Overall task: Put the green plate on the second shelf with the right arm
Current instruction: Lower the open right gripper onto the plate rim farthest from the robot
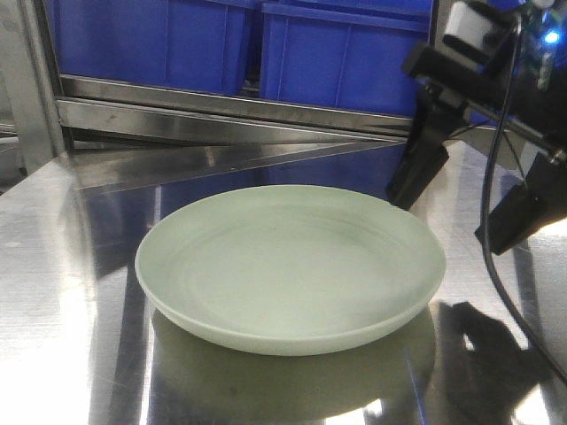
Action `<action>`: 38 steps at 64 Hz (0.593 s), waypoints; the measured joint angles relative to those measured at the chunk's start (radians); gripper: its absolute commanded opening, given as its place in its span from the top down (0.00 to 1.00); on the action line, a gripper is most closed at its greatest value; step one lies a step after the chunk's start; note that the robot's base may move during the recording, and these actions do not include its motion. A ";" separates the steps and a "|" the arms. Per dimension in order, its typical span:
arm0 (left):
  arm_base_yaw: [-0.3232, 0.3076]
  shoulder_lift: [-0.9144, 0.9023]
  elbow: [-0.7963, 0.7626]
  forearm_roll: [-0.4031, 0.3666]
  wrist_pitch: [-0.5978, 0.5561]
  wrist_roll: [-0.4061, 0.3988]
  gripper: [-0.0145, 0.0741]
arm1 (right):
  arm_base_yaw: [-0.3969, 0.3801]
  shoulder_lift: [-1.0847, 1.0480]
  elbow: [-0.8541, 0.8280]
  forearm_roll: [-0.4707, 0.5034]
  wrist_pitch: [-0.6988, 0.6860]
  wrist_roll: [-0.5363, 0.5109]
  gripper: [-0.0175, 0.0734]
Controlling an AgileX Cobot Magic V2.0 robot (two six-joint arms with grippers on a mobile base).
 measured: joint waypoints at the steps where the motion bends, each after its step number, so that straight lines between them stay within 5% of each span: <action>1: 0.000 0.000 0.000 0.000 0.000 0.000 0.69 | 0.000 0.006 0.000 0.000 -0.006 0.000 0.14; 38: 0.000 0.000 0.000 0.000 0.000 0.000 0.69 | 0.002 0.093 -0.002 0.000 -0.029 0.000 0.18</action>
